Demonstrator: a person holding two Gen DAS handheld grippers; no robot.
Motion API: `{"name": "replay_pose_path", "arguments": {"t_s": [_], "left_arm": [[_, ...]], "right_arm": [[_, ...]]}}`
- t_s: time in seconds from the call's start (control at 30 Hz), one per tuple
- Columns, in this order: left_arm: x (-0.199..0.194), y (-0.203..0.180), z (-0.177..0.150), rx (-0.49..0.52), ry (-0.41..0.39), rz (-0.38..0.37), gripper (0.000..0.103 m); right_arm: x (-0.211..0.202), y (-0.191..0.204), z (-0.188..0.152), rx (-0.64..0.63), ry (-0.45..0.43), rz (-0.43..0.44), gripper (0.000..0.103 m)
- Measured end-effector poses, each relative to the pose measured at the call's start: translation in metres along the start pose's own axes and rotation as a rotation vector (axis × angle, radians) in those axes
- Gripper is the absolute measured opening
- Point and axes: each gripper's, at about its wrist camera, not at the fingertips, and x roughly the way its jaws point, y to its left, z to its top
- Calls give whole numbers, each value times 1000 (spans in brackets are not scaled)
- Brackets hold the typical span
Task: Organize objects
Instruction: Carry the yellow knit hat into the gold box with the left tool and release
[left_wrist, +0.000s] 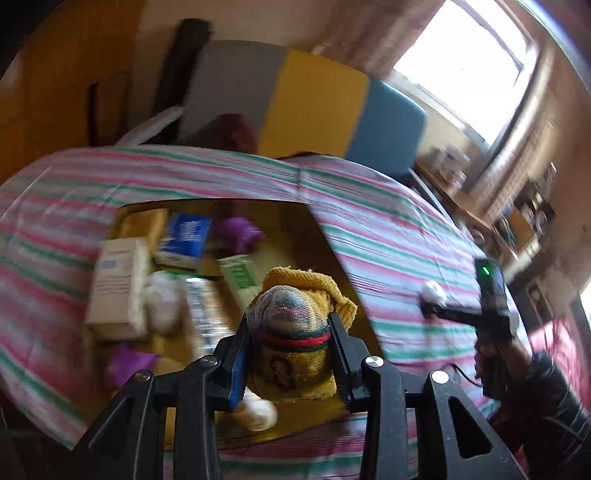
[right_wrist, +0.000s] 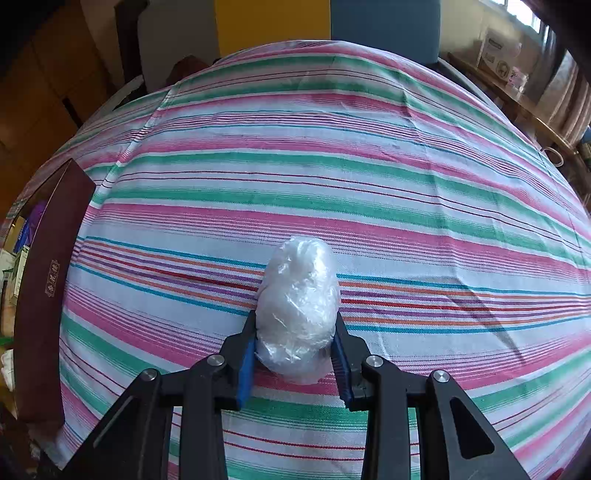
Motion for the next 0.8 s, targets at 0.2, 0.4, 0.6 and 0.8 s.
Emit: {"name": "replay_pose_path", "arguments": {"t_s": [0.2, 0.4, 0.6, 0.8], "left_arm": [[-2, 53, -9, -146, 23, 47, 38], [25, 12, -15, -37, 94, -10, 38], [65, -24, -14, 69, 166, -34, 38], [96, -24, -28, 79, 253, 41, 47]], "right_arm": [[3, 5, 3, -13, 2, -7, 36], [1, 3, 2, -19, 2, -8, 38], [1, 3, 2, -26, 2, -14, 38], [1, 4, 3, -31, 3, -16, 38]]}}
